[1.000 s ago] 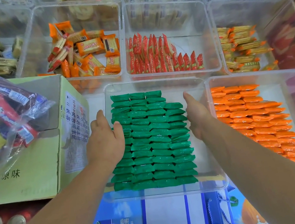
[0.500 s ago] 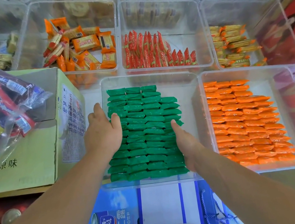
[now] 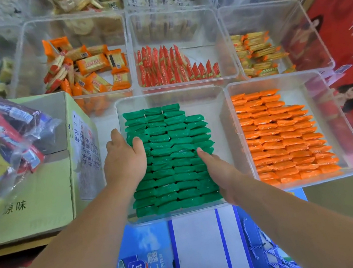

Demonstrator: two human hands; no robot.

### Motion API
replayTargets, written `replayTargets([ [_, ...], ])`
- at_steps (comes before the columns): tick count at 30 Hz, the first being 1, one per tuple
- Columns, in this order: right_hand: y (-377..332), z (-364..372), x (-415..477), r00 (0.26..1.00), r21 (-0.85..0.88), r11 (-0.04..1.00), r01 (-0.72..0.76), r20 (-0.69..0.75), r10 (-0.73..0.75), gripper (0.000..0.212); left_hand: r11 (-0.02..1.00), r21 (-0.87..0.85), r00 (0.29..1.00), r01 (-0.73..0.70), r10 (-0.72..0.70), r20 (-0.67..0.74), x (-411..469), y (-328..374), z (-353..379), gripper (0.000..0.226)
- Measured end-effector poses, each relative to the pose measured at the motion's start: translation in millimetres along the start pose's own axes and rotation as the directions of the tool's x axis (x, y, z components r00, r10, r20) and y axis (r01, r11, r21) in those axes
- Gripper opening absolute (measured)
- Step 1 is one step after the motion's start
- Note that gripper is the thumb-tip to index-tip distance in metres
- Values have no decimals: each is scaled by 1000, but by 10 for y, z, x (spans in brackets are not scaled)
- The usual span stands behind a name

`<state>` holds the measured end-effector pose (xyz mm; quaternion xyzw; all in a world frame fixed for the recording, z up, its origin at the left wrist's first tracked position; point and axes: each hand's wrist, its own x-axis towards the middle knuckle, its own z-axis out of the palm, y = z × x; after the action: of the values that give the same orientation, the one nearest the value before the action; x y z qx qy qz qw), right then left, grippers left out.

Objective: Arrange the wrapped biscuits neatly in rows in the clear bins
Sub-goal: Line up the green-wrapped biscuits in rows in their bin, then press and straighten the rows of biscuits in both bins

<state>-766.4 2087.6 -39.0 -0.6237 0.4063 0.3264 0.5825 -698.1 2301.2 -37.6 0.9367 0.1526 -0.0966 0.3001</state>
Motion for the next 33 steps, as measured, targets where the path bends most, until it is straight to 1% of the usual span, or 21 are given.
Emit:
replayTargets([
  [3,1,27,-74,998,-1,998,60,-36,-60,85,1000,-17,1000,5,-5,13,10,-13,-5,52],
  [6,0,22,-174,977,-112,984,142,-144,-157,86,1000,-21,1000,10,-9,8,4,-31,-7,43],
  [9,46,-30,-385,929,-246,941,233,-230,-290,85,998,-60,1000,1,-1,-2,-15,-40,-33,54],
  [11,118,-162,-553,883,-284,904,321,-255,-394,77,996,-89,998,-32,27,-58,-50,-21,-66,61],
  [12,163,-257,-650,862,-267,890,369,-260,-436,70,995,-72,993,-68,60,-104,-82,-13,-85,63],
  [14,258,-509,-830,832,-199,870,451,-257,-491,56,986,30,968,-164,167,-188,-172,19,-121,61],
  [17,428,-1004,-974,822,-137,855,501,-233,-519,21,932,194,906,-307,349,-242,-399,132,-94,60],
  [18,486,-1185,-985,821,-133,853,506,-231,-523,17,920,207,892,-334,379,-246,-512,216,-54,62],
  [19,541,-1369,-981,819,-134,850,509,-230,-526,18,914,194,884,-356,397,-248,-651,327,6,64],
  [20,589,-1557,-963,818,-141,849,509,-228,-528,23,910,166,878,-379,411,-245,-819,462,95,64],
  [22,664,-1927,-896,818,-159,845,511,-210,-535,37,903,111,880,-415,429,-202,-1222,756,350,63],
  [25,706,-2510,-761,813,-194,829,524,-174,-555,45,891,81,885,-447,454,-106,-1810,1163,857,63],
  [26,703,-2695,-717,807,-217,818,533,-161,-569,45,887,95,886,-453,459,-68,-1970,1276,1024,63],
  [27,691,-2859,-679,799,-245,805,541,-151,-582,40,884,123,890,-450,456,-23,-2094,1370,1167,64],
  [29,661,-3153,-620,789,-280,792,543,-154,-595,19,882,197,904,-427,424,59,-2248,1519,1386,70],
  [30,634,-3281,-598,789,-284,792,540,-155,-594,13,887,220,914,-406,398,83,-2288,1574,1463,74],
  [31,601,-3382,-575,792,-283,792,541,-145,-593,12,898,228,926,-376,363,100,-2319,1615,1522,78],
  [33,521,-3524,-539,805,-278,794,541,-104,-585,22,922,224,947,-316,292,134,-2360,1660,1617,85],
])
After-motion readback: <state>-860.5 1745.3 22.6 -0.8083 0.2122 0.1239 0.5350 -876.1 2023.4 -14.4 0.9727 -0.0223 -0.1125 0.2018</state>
